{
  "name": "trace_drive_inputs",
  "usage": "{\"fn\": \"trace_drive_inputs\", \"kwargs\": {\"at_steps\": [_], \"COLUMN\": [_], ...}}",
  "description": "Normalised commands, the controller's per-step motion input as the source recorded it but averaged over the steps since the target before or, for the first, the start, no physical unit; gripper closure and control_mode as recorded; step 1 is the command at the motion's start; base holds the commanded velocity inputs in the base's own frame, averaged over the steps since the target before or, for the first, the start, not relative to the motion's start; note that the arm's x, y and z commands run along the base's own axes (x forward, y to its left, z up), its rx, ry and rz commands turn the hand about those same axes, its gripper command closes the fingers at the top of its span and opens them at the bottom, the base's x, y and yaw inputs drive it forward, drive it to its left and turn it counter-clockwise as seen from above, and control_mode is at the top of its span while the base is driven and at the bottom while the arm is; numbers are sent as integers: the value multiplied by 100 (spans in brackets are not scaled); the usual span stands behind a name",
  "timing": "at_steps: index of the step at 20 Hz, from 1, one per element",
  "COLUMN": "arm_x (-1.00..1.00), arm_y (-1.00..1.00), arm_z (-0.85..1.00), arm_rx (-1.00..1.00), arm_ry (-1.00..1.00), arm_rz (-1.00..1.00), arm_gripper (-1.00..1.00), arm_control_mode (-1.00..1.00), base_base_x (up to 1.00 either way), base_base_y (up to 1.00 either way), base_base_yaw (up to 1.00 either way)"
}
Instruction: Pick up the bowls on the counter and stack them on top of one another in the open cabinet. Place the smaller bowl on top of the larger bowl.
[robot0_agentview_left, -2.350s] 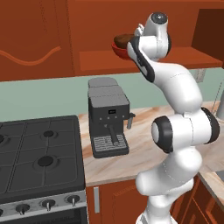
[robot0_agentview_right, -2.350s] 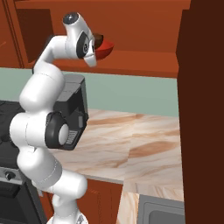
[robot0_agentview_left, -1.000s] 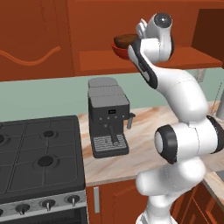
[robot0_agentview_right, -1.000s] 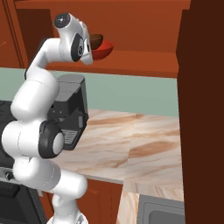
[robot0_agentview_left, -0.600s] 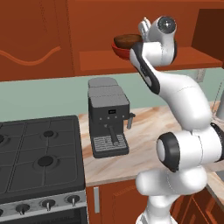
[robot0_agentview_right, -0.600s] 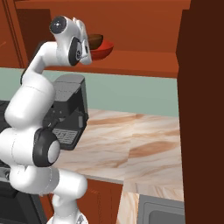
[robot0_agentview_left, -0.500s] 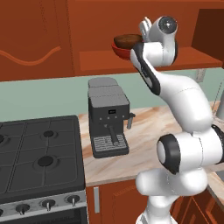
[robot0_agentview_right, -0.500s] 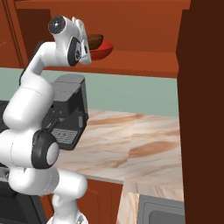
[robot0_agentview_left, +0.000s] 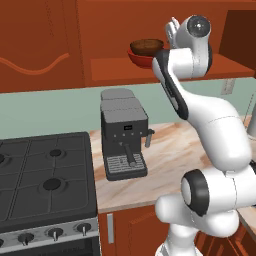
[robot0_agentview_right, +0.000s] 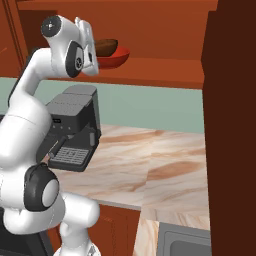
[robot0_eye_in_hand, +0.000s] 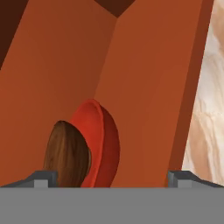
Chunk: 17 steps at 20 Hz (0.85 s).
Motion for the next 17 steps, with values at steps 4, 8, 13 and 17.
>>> {"fn": "trace_drive_inputs", "kwargs": {"at_steps": [4, 8, 13, 17], "arm_x": [-69, -73, -74, -79], "arm_y": [0, 0, 0, 0], "arm_z": [-5, -11, -10, -16], "arm_rx": [0, 0, 0, 0], "arm_ry": [0, 0, 0, -7], "arm_rz": [-6, -5, -6, -7], "arm_gripper": [-100, -100, -100, -100], "arm_control_mode": [-100, -100, -100, -100], "base_base_x": [0, 0, 0, 0], "base_base_y": [0, 0, 0, 0], "base_base_yaw": [0, 0, 0, 0]}}
